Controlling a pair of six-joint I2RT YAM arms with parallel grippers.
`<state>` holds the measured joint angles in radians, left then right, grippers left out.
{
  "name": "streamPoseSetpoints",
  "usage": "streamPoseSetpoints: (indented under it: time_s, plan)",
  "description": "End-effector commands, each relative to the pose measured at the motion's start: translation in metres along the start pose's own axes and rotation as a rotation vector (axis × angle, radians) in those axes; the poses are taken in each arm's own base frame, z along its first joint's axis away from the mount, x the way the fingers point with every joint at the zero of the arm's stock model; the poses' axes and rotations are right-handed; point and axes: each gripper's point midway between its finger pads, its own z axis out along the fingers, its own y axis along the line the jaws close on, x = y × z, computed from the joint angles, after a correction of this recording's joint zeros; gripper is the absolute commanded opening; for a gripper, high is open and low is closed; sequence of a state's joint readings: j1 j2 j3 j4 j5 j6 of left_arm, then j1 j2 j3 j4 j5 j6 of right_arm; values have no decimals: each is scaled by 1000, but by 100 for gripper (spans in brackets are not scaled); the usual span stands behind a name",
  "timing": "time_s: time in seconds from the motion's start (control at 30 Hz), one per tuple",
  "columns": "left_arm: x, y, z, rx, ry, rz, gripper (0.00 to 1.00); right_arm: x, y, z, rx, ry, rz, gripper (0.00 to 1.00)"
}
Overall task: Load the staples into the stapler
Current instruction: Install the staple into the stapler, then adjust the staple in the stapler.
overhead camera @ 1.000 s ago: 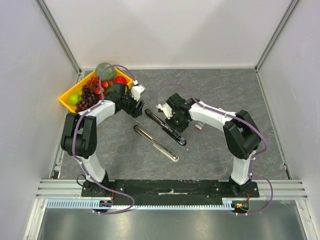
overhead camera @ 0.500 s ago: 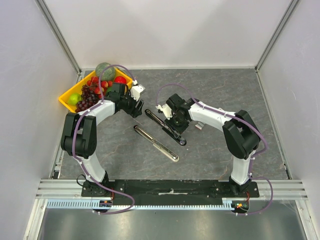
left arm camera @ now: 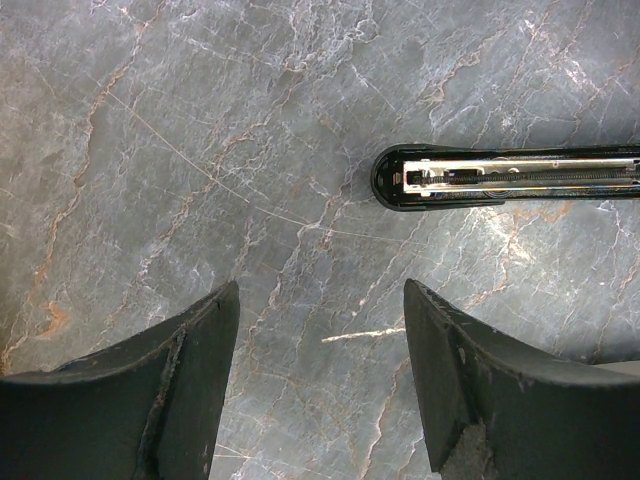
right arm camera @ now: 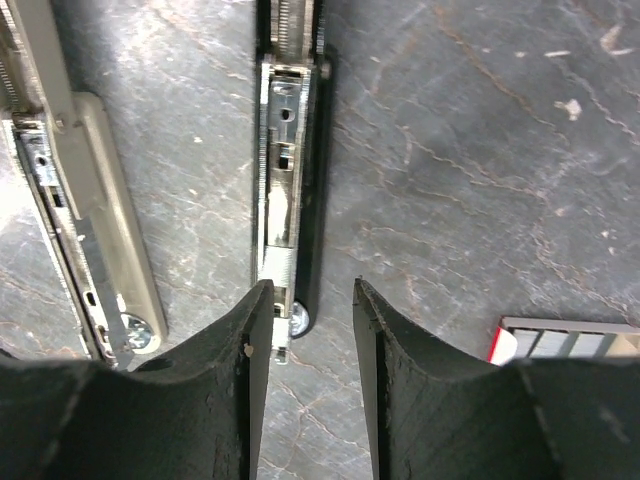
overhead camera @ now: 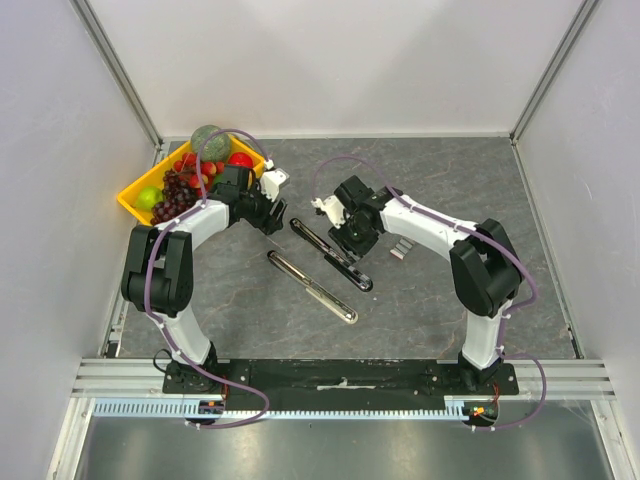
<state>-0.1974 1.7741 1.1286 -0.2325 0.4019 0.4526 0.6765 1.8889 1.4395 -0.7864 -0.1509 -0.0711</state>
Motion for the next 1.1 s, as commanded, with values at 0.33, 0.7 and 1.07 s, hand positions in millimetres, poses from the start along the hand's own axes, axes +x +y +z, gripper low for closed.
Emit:
streamPoseSetpoints:
  time_s: [0.33, 0.7, 1.07]
  plan:
    - [-13, 7, -1, -11, -39, -7, 73, 0, -21, 8, 16, 11, 31, 47]
    - [-11, 7, 1, -3, -38, -11, 73, -9, -16, -2, -2, -34, 31, 48]
    - [-13, 7, 0, -6, -40, -15, 73, -6, -8, -3, -26, -43, 23, 48]
